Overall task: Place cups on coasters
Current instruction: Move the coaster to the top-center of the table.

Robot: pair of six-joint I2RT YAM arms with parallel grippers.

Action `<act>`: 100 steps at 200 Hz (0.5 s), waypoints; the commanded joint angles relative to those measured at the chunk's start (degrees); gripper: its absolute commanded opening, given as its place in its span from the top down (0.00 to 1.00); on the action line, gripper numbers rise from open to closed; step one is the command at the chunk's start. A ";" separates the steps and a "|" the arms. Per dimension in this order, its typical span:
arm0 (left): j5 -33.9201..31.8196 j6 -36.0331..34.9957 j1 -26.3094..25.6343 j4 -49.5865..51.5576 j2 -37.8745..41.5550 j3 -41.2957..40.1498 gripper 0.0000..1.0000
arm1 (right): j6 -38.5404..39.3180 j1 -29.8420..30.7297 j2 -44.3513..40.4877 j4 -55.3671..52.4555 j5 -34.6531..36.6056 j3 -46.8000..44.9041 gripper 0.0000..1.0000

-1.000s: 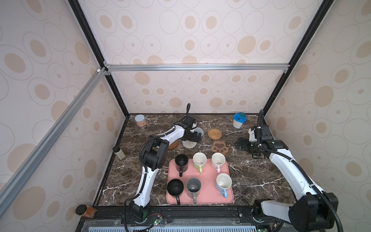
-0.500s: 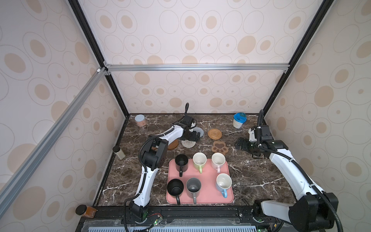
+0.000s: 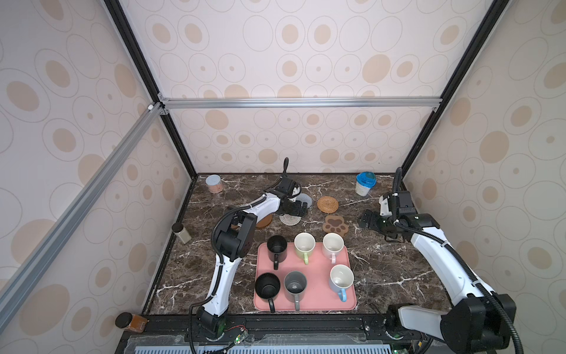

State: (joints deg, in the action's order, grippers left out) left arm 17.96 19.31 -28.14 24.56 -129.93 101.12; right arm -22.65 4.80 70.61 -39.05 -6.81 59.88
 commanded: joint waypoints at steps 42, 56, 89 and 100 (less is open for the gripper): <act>0.17 1.54 -0.45 4.81 0.82 0.32 0.00 | -0.11 -0.01 0.02 -0.77 0.20 0.69 0.00; 0.05 1.53 -0.51 5.09 0.82 1.60 0.00 | -0.15 0.04 -0.25 -0.77 0.39 0.68 0.00; -0.01 1.67 -0.51 5.92 0.82 3.51 0.00 | -0.20 -0.01 -0.72 -1.11 0.73 0.50 0.00; -0.16 1.67 -0.43 6.04 1.03 3.81 0.00 | -0.21 -0.05 -1.04 -1.20 0.82 0.45 0.00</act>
State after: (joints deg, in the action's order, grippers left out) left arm 17.91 20.29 -28.32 27.20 -129.73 102.32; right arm -22.68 4.80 70.61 -39.05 -6.79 59.88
